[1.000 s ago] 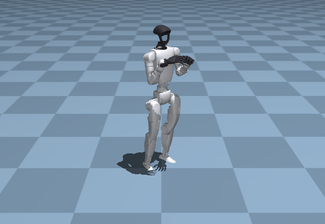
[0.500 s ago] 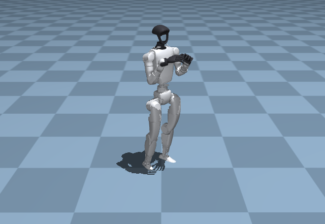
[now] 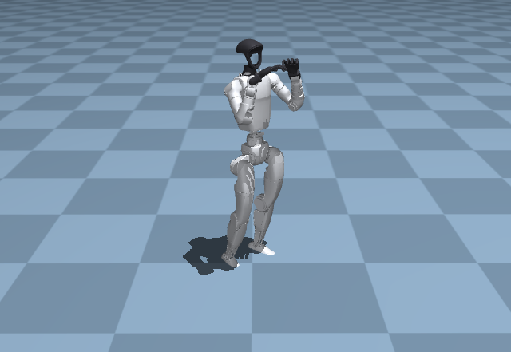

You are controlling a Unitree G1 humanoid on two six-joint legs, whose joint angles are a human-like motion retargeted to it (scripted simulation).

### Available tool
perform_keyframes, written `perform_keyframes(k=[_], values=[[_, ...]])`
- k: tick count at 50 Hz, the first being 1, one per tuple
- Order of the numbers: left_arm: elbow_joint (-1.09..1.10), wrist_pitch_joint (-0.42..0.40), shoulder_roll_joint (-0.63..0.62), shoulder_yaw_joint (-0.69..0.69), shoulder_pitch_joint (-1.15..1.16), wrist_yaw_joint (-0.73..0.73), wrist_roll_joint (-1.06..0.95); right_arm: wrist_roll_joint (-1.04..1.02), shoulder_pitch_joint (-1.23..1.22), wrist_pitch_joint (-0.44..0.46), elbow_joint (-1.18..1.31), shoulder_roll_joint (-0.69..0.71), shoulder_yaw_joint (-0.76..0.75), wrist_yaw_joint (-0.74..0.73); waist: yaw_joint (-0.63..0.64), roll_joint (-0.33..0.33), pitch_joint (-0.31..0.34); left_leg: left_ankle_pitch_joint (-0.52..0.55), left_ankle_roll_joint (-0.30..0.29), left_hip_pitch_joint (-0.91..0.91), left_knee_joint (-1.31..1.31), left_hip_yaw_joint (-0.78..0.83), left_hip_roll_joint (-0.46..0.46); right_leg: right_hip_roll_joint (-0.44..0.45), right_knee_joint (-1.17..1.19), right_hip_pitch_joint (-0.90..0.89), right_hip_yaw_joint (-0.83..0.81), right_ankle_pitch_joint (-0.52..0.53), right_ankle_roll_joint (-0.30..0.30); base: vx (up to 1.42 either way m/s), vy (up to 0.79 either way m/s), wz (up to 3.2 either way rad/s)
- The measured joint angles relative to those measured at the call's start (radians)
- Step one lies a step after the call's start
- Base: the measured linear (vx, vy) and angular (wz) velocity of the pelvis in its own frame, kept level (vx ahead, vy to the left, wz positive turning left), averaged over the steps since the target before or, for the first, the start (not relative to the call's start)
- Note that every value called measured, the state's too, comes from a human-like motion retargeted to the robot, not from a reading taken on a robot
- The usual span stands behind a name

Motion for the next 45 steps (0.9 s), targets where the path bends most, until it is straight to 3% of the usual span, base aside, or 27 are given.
perform_keyframes(k=[16,33,45], values=[[0.08,-0.022,0.258,-0.036,-0.434,0.125,-0.026,-0.077,-0.476,0.061,0.032,-0.38,-0.037,-0.133,-0.026,-0.095,-0.058,-0.139,-0.003,-0.069,0.227,-0.019,0.035,0.02,0.06,0.01,0.028,-0.016,0.004,0.0,0.0,0.0],[0.122,-0.05,0.274,-0.167,-0.634,0.165,-0.055,-0.039,-0.702,0.095,0.098,-0.575,0.036,-0.188,-0.05,-0.157,-0.065,-0.237,-0.009,-0.114,0.406,-0.009,0.102,0.077,0.092,0.017,0.06,-0.012,0.005,0.0,0.0,0.0],[0.141,-0.043,0.291,-0.161,-0.704,0.168,-0.045,-0.004,-0.754,0.113,0.15,-0.648,0.055,-0.203,-0.062,-0.208,-0.066,-0.266,-0.006,-0.15,0.477,0.004,0.141,0.114,0.117,-0.013,0.098,-0.003,-0.001,0.0,0.0,0.0]])
